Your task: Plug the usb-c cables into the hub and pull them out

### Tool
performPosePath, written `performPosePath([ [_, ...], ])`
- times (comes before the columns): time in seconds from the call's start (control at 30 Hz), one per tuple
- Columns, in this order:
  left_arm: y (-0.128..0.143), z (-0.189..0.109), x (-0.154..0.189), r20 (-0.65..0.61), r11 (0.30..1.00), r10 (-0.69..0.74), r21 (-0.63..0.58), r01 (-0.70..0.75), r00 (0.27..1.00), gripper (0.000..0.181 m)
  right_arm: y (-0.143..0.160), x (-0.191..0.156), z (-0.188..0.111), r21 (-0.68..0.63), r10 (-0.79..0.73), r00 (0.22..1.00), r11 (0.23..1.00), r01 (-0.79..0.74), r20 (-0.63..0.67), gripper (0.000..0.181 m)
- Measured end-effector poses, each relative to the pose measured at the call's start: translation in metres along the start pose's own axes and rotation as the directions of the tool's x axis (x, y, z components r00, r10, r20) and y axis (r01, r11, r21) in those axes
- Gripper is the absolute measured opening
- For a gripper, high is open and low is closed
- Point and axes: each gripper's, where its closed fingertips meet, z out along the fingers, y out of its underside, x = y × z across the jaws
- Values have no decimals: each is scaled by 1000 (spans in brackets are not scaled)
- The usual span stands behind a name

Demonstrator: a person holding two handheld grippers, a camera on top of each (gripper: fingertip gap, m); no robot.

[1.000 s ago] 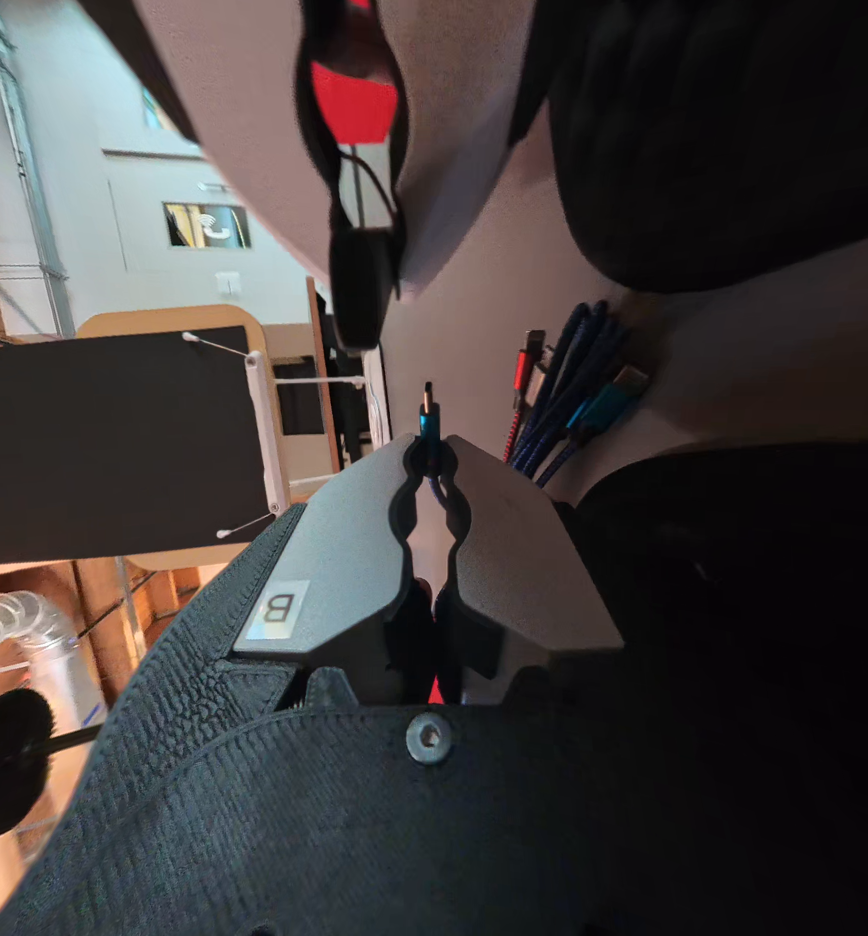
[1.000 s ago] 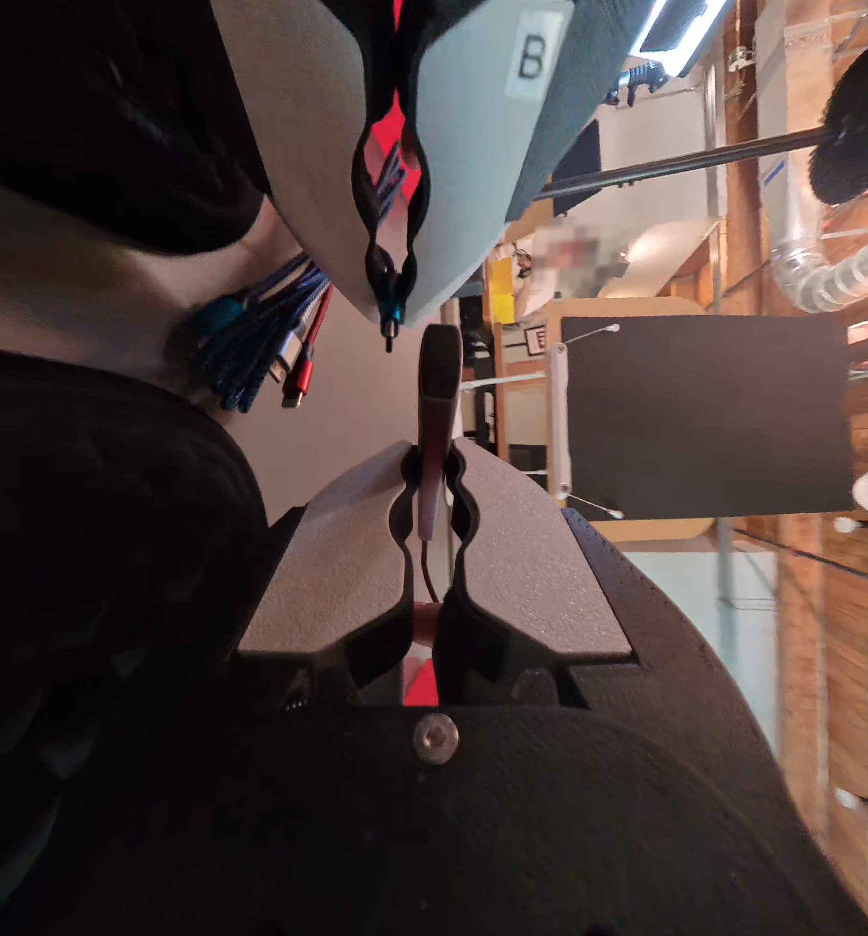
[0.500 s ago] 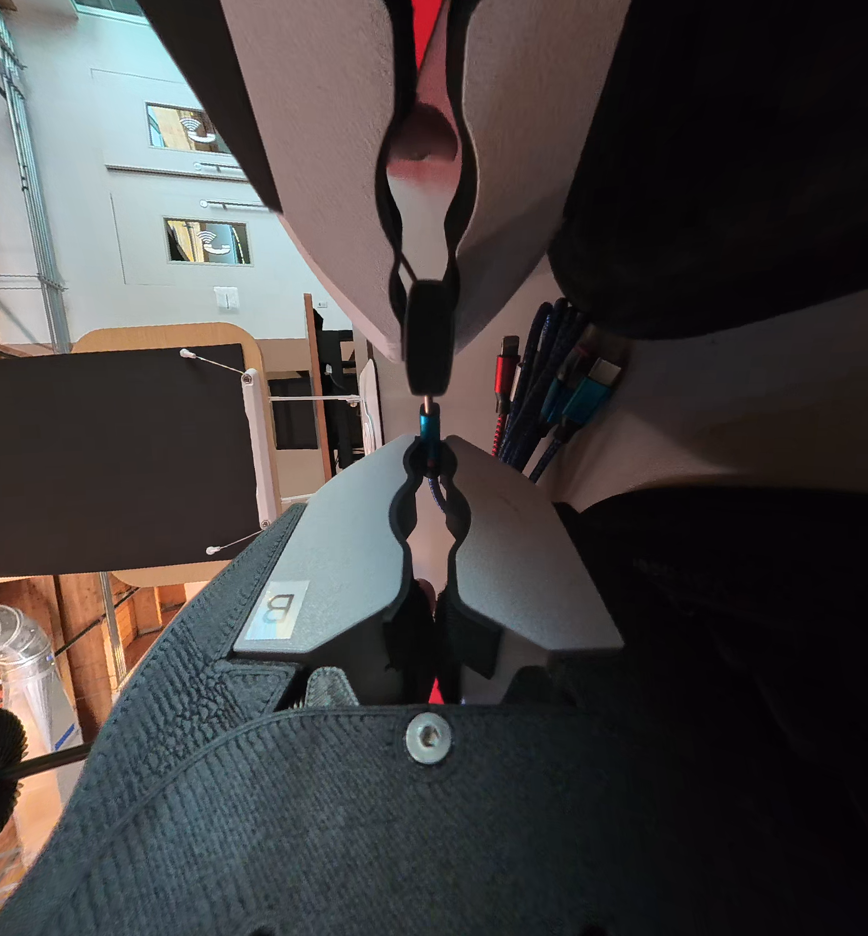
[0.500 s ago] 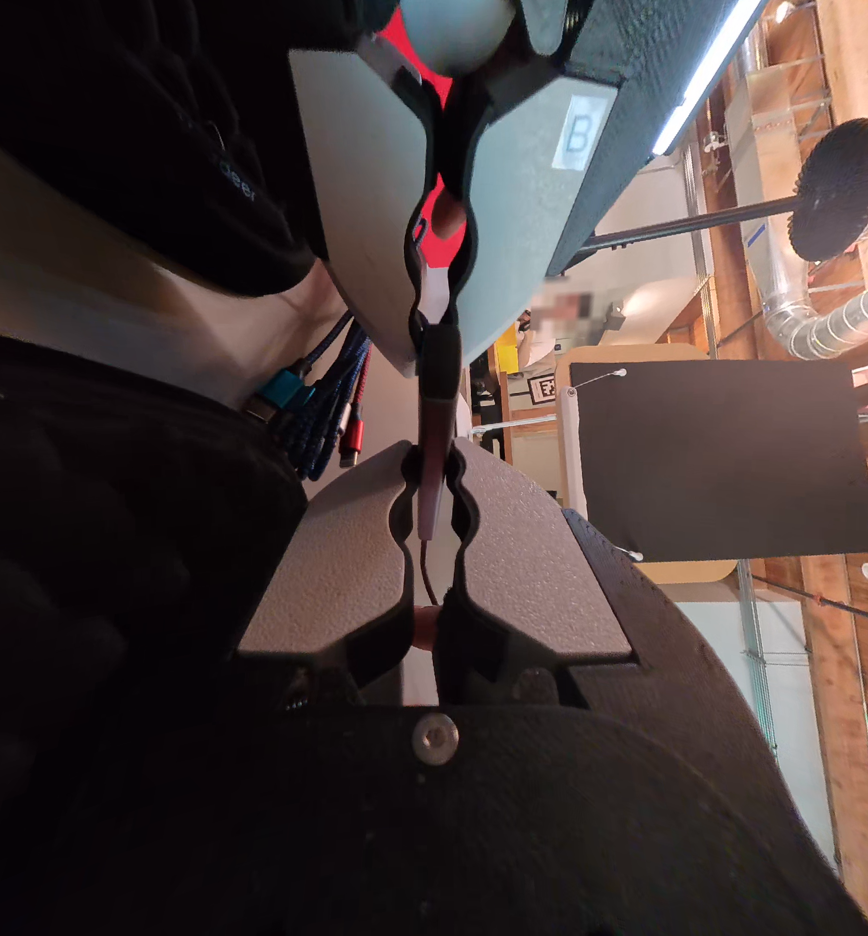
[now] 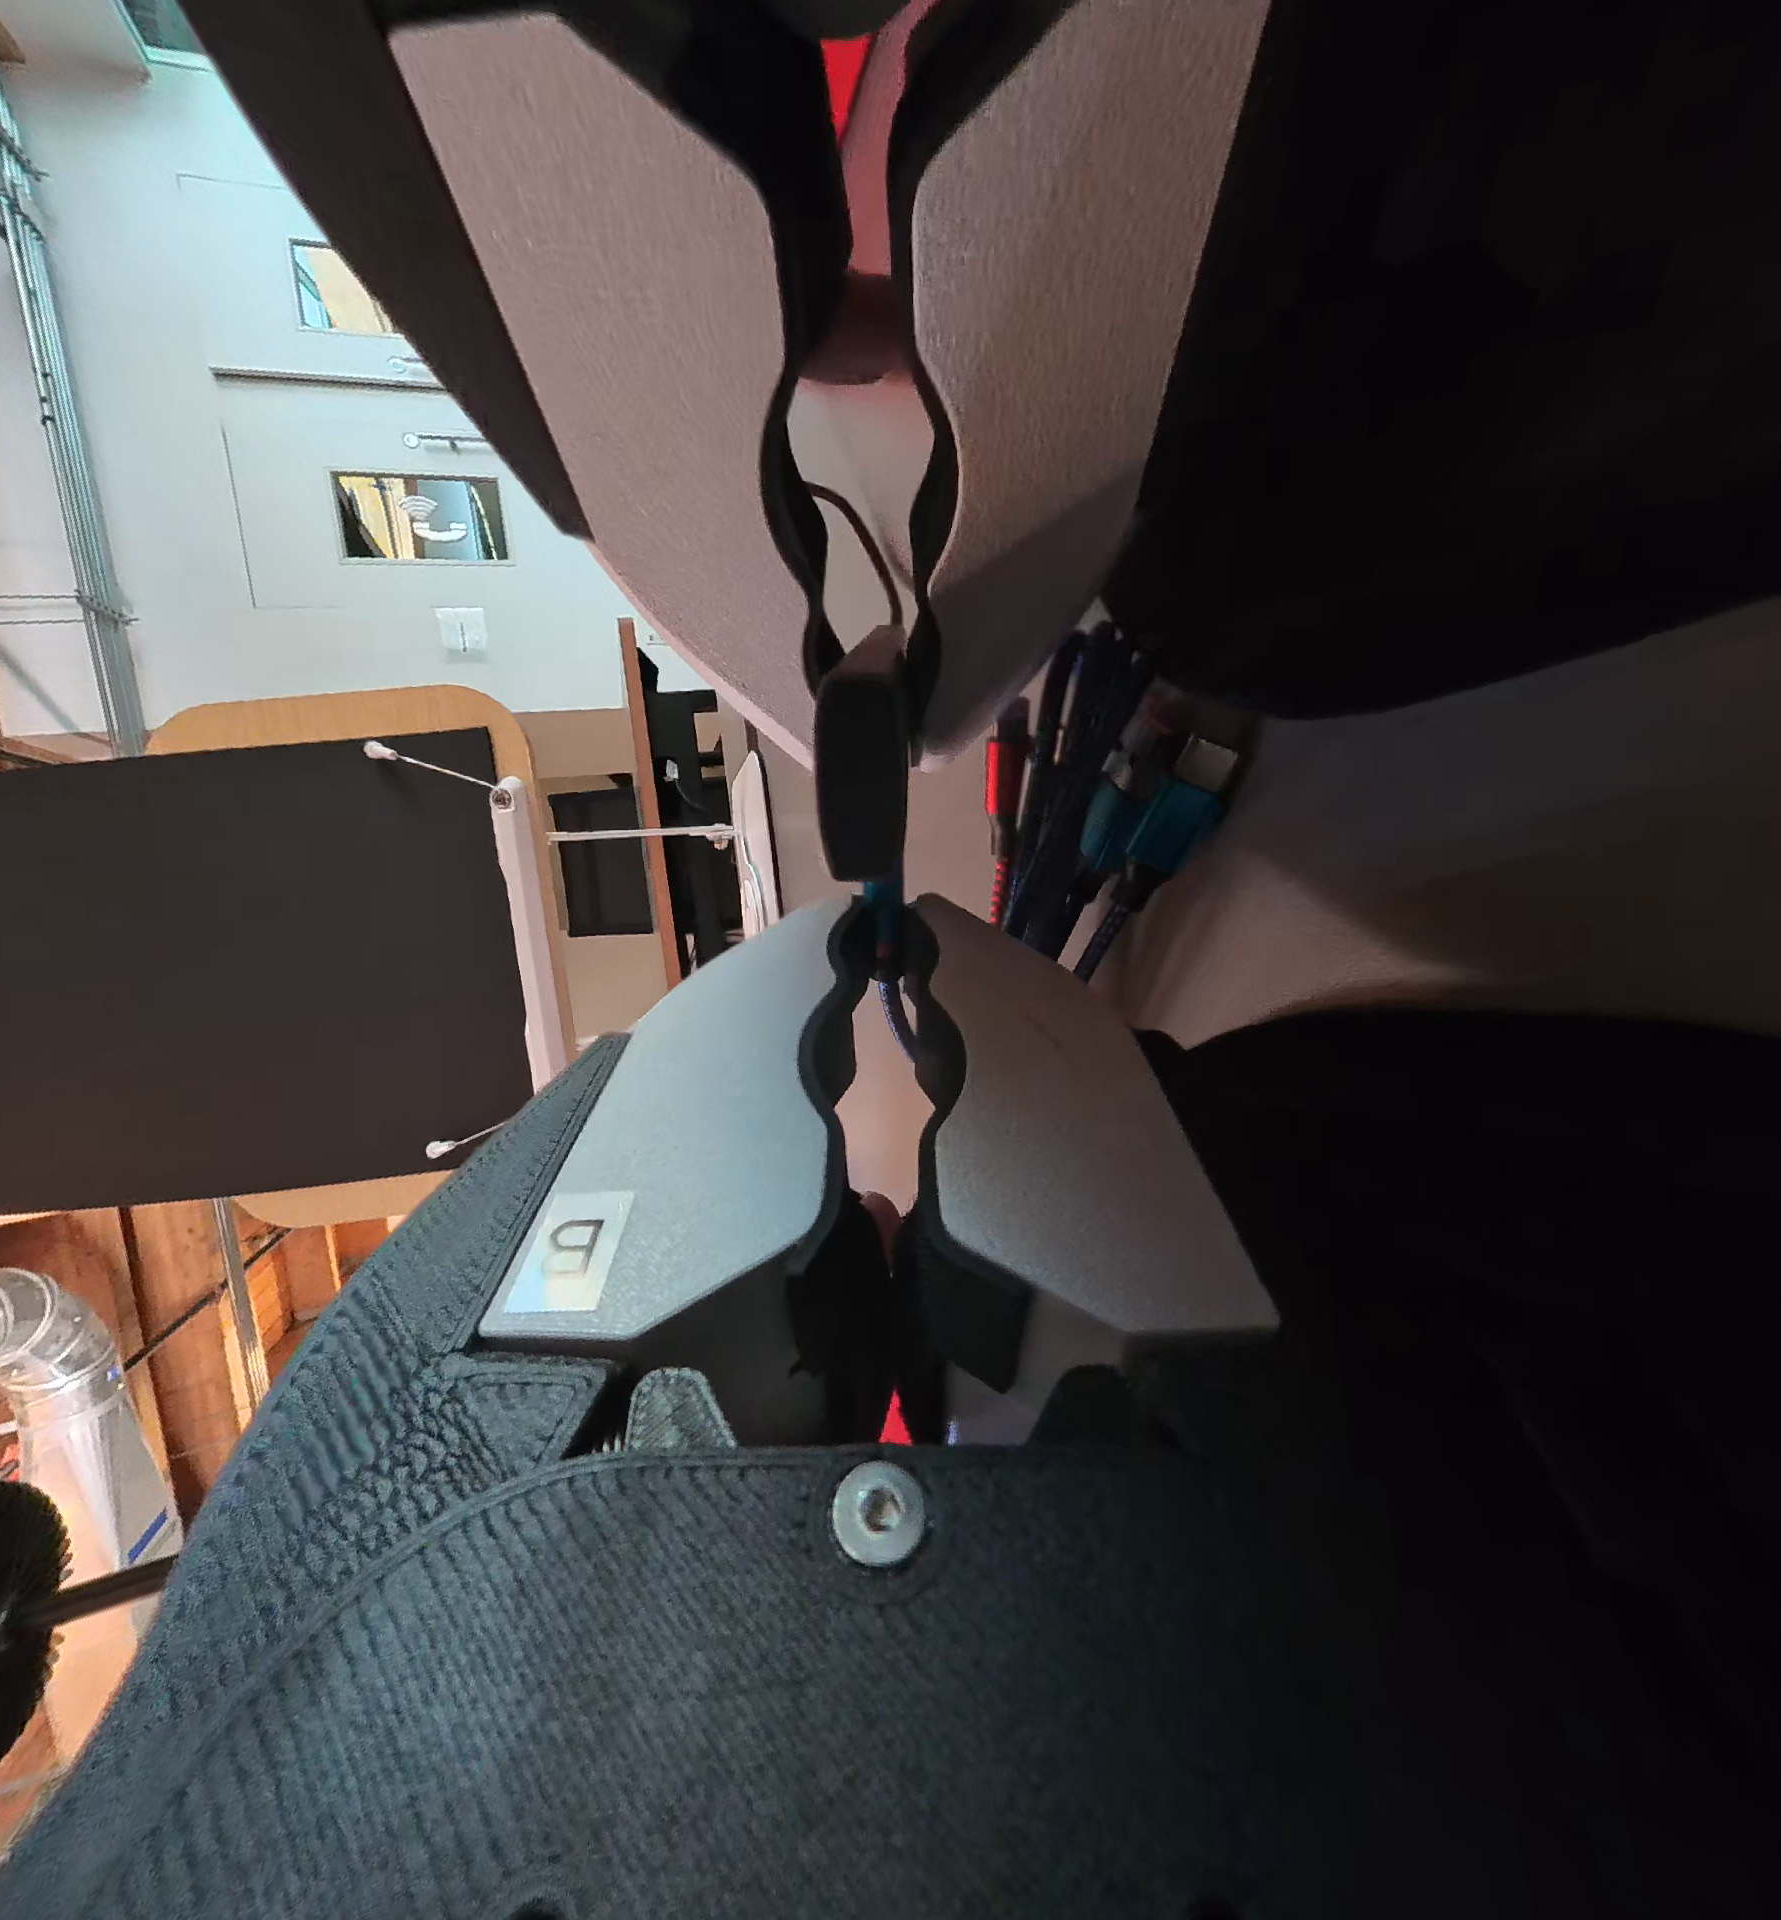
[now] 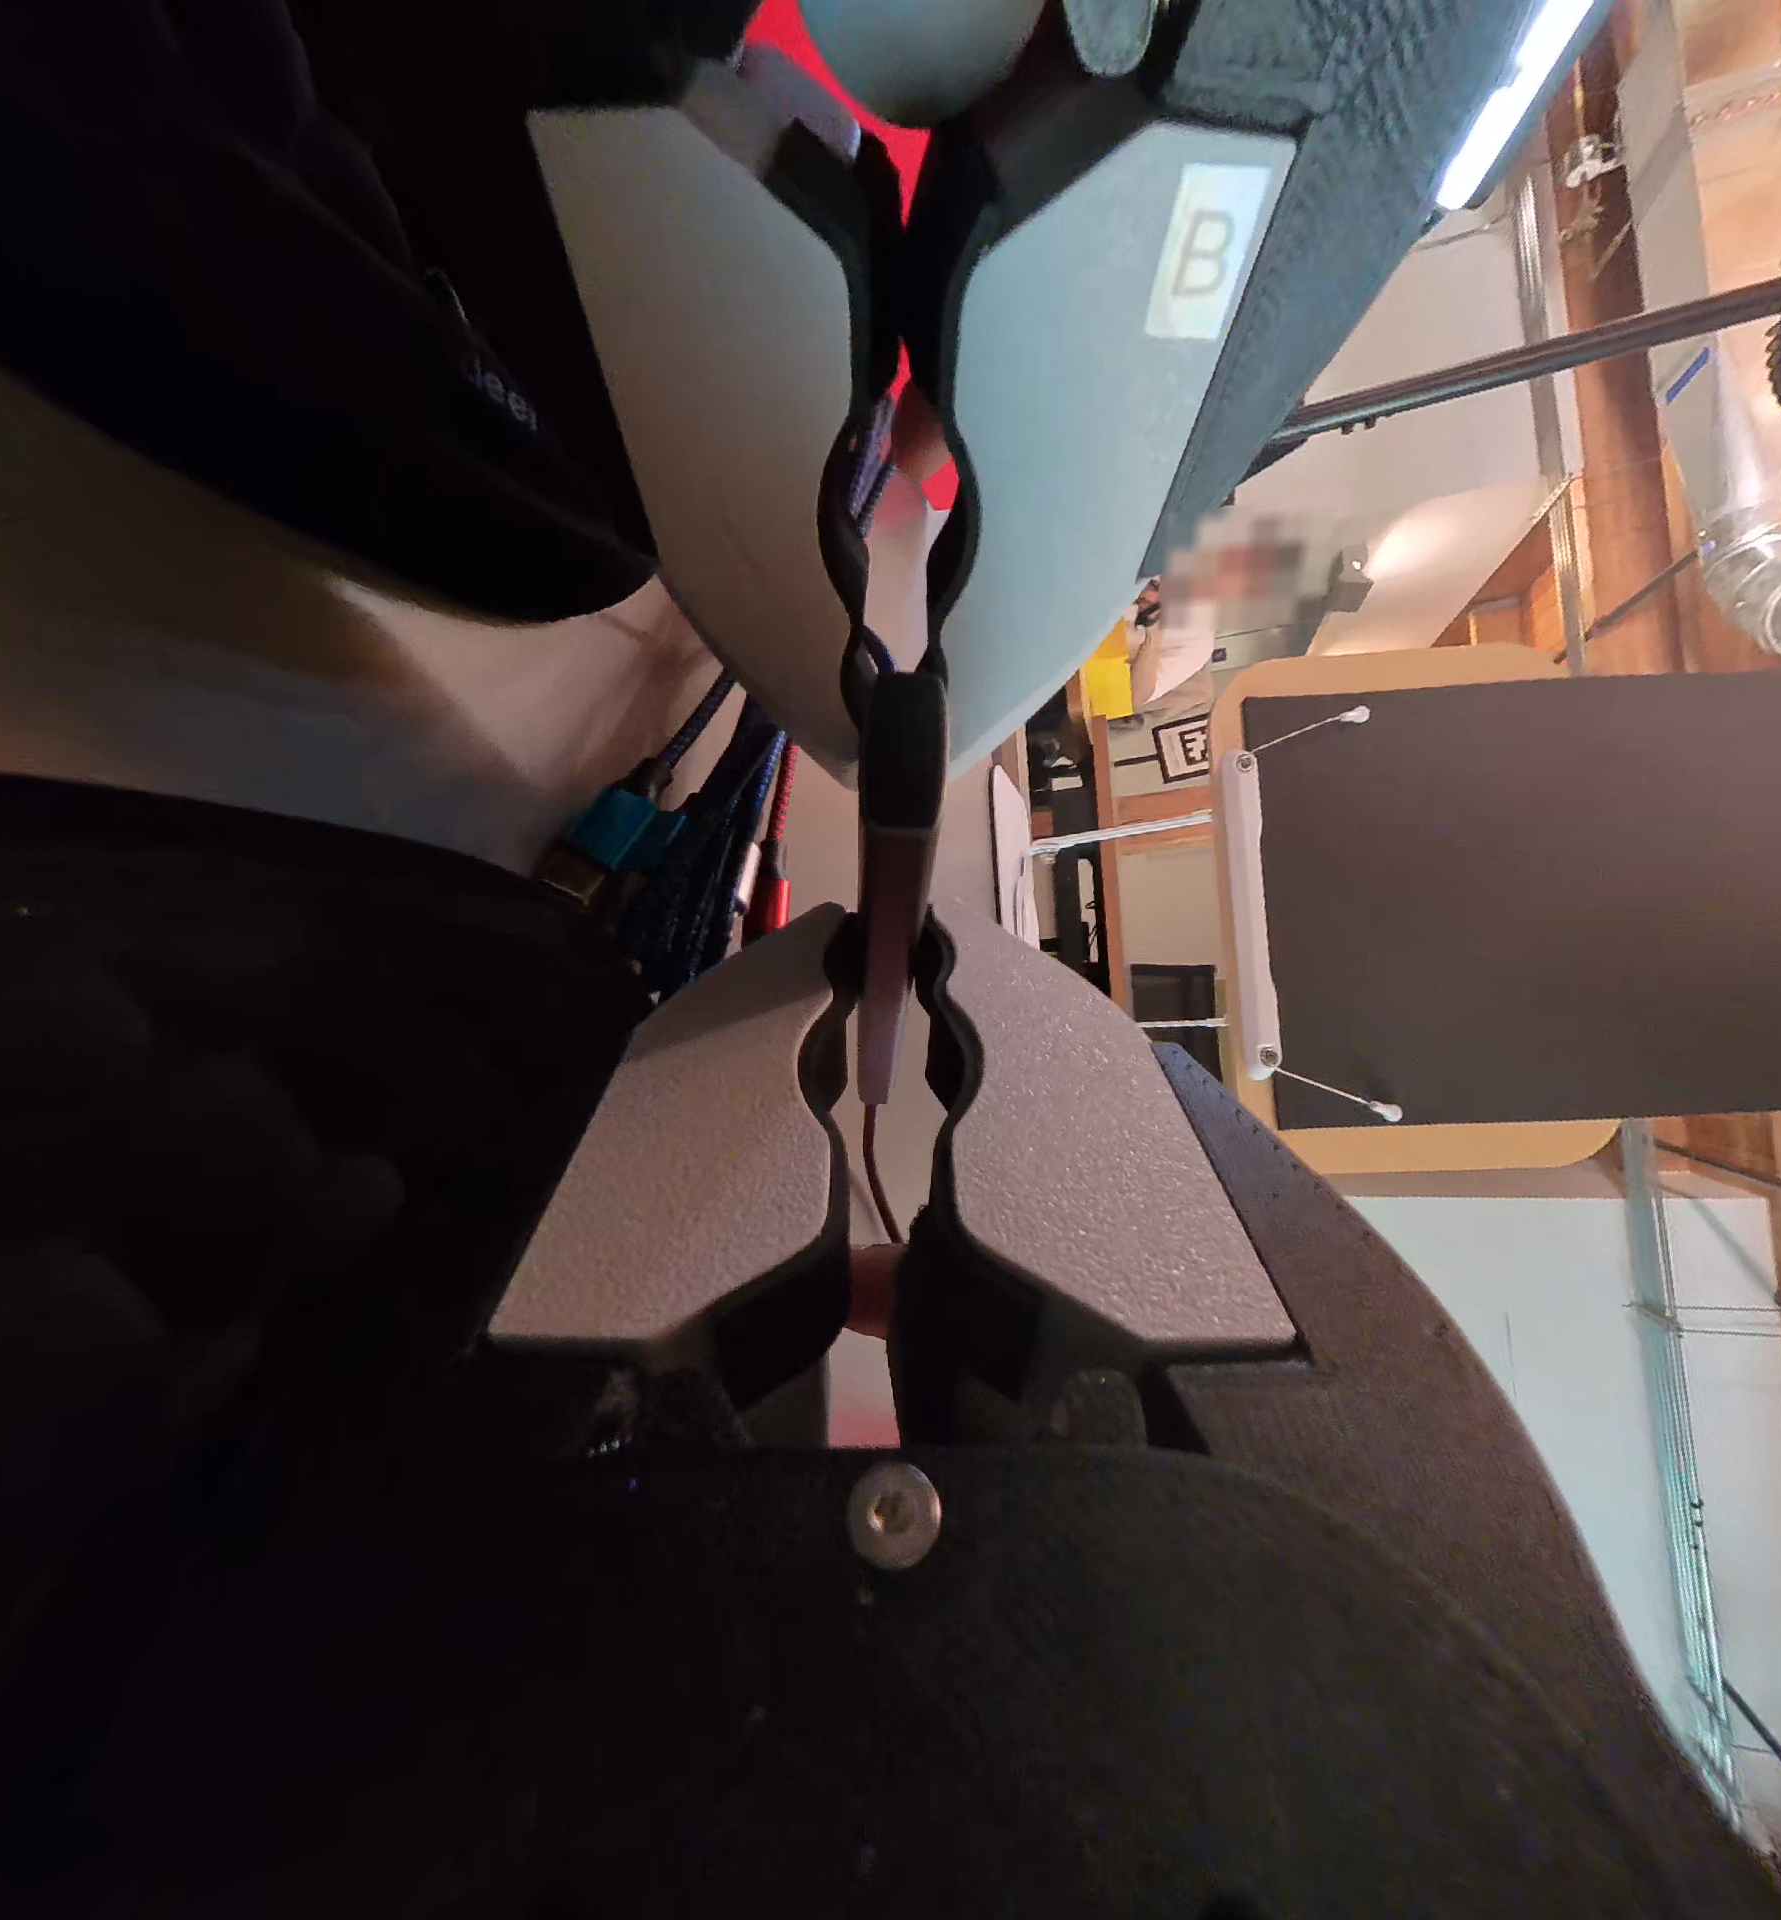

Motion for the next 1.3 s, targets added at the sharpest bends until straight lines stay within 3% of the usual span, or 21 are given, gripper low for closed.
performPosePath([
  [0.27, -3, -3, 5, -49, 998, -64, 28, 65, 997, 4, -2, -4, 0, -19, 49, 998, 999, -49, 41, 9],
  [0.6, -13, -5, 7, -62, 990, -85, 107, 91, 994, 4, 4, -6, 4, -65, -17, 998, 998, 21, 68, 10],
  [0.73, -12, -4, 10, -72, 992, -83, 84, 89, 994, 4, 11, 1, -1, -93, -41, 999, 995, 44, 27, 22],
  [0.83, -5, 0, 14, -87, 998, -64, 24, 66, 994, 4, 6, -2, -10, -37, -68, 998, 997, 68, 12, 12],
  [1.03, -18, -2, 9, -69, 990, -108, 87, 113, 992, 4, 5, -6, -8, -47, -34, 997, 998, 38, 64, 10],
  [1.17, -6, -2, 7, -63, 990, -123, 56, 126, 990, 4, 4, -9, -10, -32, -80, 994, 996, 82, 77, 15],
  [1.3, -7, -3, 5, -54, 986, -146, 73, 149, 988, 4, -5, -11, -21, 59, -5, 990, 998, -4, 143, 29],
])
